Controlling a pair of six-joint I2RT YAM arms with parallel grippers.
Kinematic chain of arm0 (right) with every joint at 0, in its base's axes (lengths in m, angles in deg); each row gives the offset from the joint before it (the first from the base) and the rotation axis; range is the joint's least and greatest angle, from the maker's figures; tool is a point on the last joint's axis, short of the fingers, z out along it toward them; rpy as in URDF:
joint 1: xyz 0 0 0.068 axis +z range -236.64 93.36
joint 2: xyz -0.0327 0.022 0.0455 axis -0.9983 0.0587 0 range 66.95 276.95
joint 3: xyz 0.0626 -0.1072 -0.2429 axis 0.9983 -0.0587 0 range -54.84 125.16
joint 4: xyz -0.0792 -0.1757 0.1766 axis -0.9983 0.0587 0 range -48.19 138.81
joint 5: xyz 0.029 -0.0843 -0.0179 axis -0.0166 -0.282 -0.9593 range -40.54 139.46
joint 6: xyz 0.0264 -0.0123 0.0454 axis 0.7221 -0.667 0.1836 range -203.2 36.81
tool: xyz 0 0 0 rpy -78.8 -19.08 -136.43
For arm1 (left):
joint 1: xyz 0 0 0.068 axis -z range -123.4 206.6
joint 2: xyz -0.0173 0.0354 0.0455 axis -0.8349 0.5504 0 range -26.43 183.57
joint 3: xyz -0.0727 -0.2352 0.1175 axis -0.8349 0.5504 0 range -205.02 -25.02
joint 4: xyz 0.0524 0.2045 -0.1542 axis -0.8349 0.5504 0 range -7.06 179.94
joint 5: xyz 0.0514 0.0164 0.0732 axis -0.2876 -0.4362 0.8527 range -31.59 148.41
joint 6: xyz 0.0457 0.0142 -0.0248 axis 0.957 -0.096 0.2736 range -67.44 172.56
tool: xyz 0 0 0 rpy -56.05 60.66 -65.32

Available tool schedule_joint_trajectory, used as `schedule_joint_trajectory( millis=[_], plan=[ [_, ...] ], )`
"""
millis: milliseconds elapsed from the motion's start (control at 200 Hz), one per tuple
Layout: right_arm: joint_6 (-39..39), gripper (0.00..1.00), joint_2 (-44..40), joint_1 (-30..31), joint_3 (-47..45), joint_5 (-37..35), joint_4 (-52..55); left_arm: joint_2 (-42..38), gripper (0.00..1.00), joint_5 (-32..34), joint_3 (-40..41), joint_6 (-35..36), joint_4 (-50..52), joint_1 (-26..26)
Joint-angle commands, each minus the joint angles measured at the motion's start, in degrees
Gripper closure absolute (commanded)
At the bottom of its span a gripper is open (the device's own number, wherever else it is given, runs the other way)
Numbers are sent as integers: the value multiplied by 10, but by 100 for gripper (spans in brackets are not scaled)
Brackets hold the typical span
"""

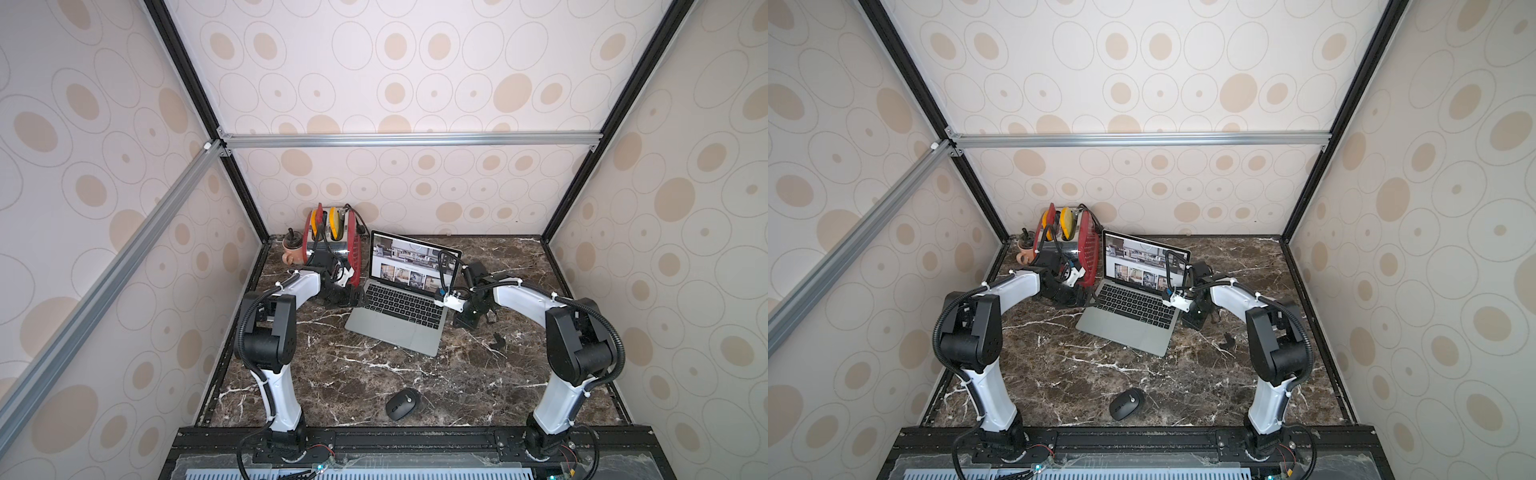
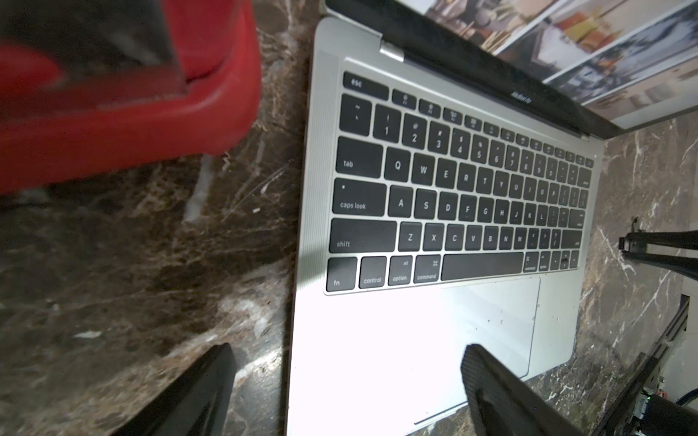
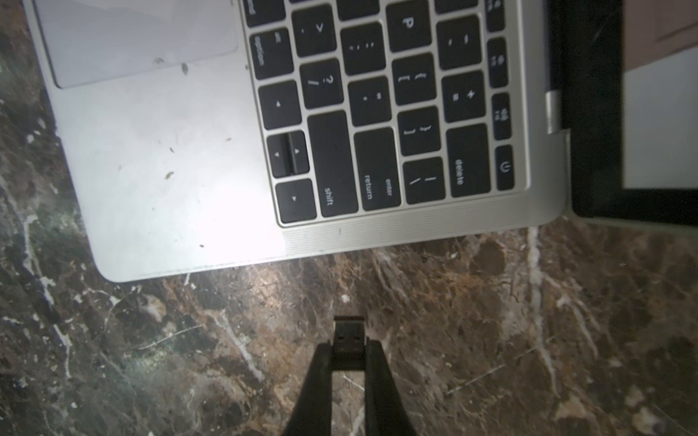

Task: Insert the wireless mouse receiver into the laptop
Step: Insert the USB plug into the USB port.

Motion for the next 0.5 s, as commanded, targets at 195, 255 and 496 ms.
schedule_joint_trajectory(
  millis=[195, 255, 496],
  plan=[
    [9, 100, 23, 1, 7, -32, -18, -19, 4, 2, 33, -4, 7, -2],
    [16, 100, 37, 4, 20, -45, -16, -16, 4, 3, 32, -3, 9, -3],
    [26, 100, 62, 22, 38, -74, -20, -14, 4, 4, 38, 3, 8, -2]
  ],
)
